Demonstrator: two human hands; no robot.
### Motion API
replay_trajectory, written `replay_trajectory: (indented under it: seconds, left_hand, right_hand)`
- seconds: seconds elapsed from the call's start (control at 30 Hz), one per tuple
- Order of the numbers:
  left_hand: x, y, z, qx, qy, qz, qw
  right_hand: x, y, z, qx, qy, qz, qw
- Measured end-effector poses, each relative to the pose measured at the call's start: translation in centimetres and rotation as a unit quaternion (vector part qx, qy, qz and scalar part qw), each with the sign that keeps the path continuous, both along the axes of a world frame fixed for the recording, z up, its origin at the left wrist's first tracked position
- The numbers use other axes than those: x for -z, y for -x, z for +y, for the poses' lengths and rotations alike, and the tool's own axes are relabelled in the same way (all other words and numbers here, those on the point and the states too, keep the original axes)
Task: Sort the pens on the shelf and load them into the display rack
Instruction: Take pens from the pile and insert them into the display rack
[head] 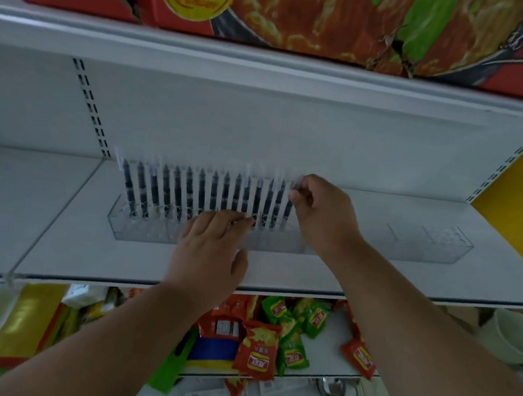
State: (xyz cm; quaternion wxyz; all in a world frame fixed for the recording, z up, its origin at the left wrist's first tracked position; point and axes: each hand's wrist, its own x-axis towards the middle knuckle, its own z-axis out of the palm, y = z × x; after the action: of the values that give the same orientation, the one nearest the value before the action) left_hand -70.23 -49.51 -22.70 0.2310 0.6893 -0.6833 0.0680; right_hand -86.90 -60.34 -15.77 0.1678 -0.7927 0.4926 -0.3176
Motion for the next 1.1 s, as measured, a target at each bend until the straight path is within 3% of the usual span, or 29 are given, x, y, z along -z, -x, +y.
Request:
replay_trajectory:
  seconds: [0.43,0.67,0.87,1.1]
  left_hand:
    - [0.0,1.2,-0.6,-0.056,0.05,0.07,0.995]
    - [-0.5,2.1,0.1,-0.074,0.033,0.083,0.993]
    - [-0.9,3.4,2.5,-0.113,0.104,0.05,0.987]
    - [-0.7,0.2,9.0,-0.199,0.059,0.032,0.978]
  right_hand:
    - [1.6,1.2,-1.4,-0.051,0.005,0.025,0.998]
    - [1.2,3.2,0.4,-0.146,0.102,0.014,0.984]
    - [-0.4,1.8,2.7,-0.19,0.172,0.032,0.966]
    - [-0.4,-3.0,6.2,-0.26,0.155,0.037,0.952]
